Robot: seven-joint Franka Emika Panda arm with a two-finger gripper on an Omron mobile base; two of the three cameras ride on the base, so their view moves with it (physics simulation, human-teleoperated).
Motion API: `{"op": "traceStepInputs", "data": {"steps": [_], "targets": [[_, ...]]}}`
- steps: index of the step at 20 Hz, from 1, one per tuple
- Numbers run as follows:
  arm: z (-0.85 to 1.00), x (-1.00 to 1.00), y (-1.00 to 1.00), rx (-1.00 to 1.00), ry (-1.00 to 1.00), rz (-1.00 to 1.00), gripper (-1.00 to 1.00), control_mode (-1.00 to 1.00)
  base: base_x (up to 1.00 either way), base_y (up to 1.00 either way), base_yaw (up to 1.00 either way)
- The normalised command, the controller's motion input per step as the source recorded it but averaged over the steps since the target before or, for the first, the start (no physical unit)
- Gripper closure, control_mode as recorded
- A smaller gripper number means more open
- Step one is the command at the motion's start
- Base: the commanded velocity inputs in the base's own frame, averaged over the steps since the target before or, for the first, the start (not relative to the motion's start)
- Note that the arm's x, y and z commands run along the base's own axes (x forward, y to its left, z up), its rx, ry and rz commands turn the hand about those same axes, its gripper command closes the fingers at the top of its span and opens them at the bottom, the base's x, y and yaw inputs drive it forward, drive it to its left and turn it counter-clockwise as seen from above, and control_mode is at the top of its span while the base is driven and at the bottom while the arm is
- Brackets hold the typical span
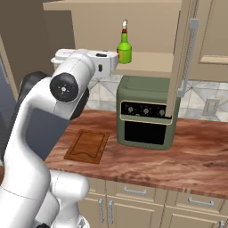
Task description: Grab the spray bottle from the cabinet, then place it next to the cutting board for sanitizing. Then grab the dish brush from the countertop next to the sink and place it next to the cutting board.
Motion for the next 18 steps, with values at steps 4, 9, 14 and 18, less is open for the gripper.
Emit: {"op": "traceStepInputs", "data": {"steps": [4, 9, 14, 18], "targets": [[0.00, 0.55, 0.00, 0.00, 0.00, 0.00, -1.00, -1.00, 0.00, 0.00, 0.00], [0.00, 0.54, -0.01, 0.00, 0.01, 0.00, -1.00, -1.00, 0.00, 0.00, 0.00], [0.00, 0.64, -0.19, 0.00, 0.09, 0.00, -1.00, -1.00, 0.00, 0.00, 0.00], [0.00, 0.59, -0.26, 0.00, 0.04, 0.00, -1.00, -1.00, 0.00, 0.00, 0.00]]}}
